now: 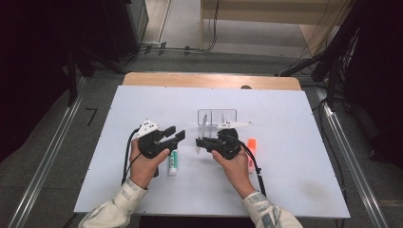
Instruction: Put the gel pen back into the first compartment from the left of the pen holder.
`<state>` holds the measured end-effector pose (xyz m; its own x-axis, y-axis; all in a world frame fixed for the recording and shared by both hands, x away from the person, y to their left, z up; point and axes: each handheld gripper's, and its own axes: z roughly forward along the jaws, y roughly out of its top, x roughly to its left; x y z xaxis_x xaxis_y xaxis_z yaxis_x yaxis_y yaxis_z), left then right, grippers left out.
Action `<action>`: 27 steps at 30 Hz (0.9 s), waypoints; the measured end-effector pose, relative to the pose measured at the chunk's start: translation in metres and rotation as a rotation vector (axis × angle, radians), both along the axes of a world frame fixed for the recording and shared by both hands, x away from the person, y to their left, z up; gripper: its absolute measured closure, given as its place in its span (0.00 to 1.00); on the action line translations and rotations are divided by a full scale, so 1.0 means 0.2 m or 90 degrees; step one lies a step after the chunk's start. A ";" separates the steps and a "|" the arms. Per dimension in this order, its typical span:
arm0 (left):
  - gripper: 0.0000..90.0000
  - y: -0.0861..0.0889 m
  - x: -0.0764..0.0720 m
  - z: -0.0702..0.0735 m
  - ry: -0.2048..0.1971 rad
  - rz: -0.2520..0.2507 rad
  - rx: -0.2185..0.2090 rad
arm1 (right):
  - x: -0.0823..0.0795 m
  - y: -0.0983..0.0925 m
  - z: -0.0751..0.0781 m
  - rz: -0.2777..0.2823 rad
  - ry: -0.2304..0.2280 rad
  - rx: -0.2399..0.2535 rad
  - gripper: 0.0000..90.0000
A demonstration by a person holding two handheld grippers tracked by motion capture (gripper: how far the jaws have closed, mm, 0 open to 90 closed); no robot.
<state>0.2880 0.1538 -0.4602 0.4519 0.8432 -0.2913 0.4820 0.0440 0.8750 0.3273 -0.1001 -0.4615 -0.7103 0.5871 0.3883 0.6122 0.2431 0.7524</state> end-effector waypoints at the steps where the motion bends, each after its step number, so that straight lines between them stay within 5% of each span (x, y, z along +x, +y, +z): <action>1: 0.56 0.01 0.00 -0.01 0.005 0.006 0.001 | 0.00 0.00 0.00 -0.001 0.000 -0.002 0.86; 14: 0.51 0.14 0.01 -0.12 0.039 0.067 0.010 | 0.03 -0.04 0.04 -0.015 -0.018 0.008 0.86; 27: 0.50 0.15 0.02 -0.13 0.043 0.074 0.011 | 0.06 -0.07 0.07 -0.025 -0.047 0.022 0.86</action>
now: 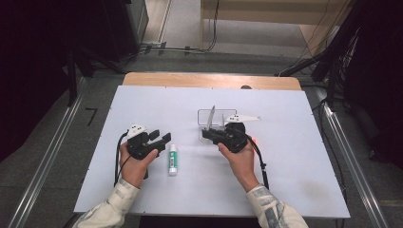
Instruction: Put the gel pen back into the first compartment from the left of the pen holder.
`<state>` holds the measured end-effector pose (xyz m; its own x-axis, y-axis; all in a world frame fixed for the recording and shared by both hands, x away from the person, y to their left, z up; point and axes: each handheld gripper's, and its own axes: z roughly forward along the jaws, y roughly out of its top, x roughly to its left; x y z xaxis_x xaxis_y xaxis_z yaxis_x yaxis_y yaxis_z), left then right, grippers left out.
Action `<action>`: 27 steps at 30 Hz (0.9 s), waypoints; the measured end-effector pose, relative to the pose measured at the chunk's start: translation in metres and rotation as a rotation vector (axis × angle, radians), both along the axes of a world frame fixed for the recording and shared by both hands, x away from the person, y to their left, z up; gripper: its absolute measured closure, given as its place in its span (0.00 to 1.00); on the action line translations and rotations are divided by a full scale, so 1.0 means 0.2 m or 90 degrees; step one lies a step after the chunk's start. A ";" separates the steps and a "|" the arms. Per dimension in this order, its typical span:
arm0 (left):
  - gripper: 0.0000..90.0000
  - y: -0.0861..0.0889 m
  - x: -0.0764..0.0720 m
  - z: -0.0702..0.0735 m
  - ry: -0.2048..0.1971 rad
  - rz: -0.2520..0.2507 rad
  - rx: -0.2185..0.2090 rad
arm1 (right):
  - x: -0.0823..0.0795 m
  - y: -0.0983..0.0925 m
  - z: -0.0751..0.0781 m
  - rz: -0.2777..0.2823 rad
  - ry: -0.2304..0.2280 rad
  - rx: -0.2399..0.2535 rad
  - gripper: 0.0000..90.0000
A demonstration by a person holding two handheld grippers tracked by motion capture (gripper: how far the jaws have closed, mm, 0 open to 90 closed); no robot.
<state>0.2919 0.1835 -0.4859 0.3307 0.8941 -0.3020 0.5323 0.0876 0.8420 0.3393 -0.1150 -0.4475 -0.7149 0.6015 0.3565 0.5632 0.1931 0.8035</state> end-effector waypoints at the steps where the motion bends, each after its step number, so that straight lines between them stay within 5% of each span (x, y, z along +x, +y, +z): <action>1: 0.50 0.00 0.00 0.00 0.000 0.000 0.000 | 0.00 0.00 0.00 0.000 -0.003 0.003 0.86; 27: 0.50 0.00 0.00 0.00 0.002 -0.003 -0.009 | 0.07 0.01 0.11 -0.021 -0.041 0.028 0.86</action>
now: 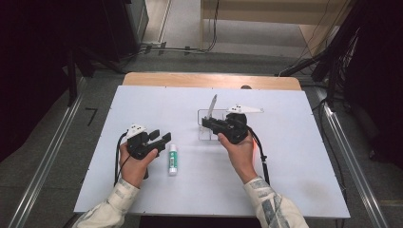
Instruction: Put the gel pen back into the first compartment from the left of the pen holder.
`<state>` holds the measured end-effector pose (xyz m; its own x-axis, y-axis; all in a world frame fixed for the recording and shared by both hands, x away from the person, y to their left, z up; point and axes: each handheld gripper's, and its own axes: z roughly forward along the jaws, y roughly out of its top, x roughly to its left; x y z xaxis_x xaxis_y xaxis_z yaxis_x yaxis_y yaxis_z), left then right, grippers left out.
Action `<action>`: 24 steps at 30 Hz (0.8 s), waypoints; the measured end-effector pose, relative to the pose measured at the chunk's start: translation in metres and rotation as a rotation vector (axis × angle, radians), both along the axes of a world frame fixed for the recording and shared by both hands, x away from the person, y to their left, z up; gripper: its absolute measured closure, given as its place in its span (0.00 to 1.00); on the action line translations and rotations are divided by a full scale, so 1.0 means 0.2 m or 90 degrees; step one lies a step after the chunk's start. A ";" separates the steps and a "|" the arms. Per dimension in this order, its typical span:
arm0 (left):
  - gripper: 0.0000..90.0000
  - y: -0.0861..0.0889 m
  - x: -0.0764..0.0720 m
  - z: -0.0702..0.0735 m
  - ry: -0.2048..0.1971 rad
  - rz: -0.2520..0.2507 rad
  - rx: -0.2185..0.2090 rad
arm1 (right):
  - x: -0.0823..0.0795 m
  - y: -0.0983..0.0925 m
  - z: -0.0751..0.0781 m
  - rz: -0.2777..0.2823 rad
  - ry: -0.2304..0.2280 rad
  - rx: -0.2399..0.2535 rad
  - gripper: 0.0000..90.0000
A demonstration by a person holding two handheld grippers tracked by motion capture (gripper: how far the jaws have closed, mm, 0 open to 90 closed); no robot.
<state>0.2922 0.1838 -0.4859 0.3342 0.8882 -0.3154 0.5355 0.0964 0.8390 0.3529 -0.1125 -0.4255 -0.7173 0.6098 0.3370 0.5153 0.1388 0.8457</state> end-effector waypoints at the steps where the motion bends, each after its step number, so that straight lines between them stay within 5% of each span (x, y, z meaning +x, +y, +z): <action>1: 0.50 0.00 0.00 0.00 0.000 -0.001 0.000 | 0.00 0.00 0.00 -0.001 0.000 0.000 0.86; 24: 0.50 0.00 0.00 0.00 0.001 -0.002 -0.003 | 0.05 0.00 0.05 -0.012 -0.009 0.004 0.86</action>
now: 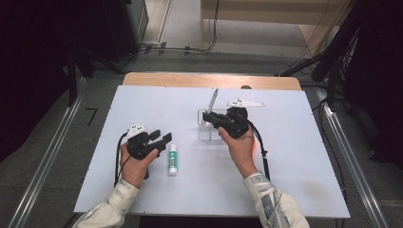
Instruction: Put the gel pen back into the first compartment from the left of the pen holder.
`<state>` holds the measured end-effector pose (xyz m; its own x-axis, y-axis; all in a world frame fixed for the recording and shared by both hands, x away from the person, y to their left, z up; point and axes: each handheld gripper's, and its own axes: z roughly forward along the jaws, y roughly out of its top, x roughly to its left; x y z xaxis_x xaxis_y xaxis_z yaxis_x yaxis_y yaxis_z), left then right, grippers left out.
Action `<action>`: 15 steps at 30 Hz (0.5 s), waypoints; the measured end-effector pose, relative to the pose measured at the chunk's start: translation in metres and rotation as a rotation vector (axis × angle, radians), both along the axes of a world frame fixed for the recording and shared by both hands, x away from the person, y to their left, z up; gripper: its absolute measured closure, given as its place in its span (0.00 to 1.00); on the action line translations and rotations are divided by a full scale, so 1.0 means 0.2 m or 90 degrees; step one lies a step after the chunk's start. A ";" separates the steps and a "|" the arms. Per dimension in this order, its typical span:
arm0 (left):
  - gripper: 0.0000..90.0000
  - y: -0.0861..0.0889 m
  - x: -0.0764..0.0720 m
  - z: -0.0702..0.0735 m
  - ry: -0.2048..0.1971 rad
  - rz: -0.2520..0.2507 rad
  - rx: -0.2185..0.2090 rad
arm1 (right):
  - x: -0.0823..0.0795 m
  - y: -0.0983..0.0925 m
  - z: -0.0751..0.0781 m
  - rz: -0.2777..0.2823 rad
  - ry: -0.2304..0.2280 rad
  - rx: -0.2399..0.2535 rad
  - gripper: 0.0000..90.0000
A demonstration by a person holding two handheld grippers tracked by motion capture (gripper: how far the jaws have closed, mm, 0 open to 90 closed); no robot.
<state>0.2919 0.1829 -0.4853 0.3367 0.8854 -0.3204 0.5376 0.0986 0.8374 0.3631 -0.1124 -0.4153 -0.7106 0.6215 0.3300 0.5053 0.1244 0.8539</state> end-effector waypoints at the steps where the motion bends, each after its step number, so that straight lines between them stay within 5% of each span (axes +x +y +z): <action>1: 0.50 0.00 0.00 0.00 0.000 0.000 -0.001 | 0.00 0.00 0.00 -0.001 0.001 0.000 0.86; 15: 0.50 0.00 0.00 0.00 0.000 0.000 -0.007 | 0.03 -0.01 0.01 -0.012 0.003 0.012 0.86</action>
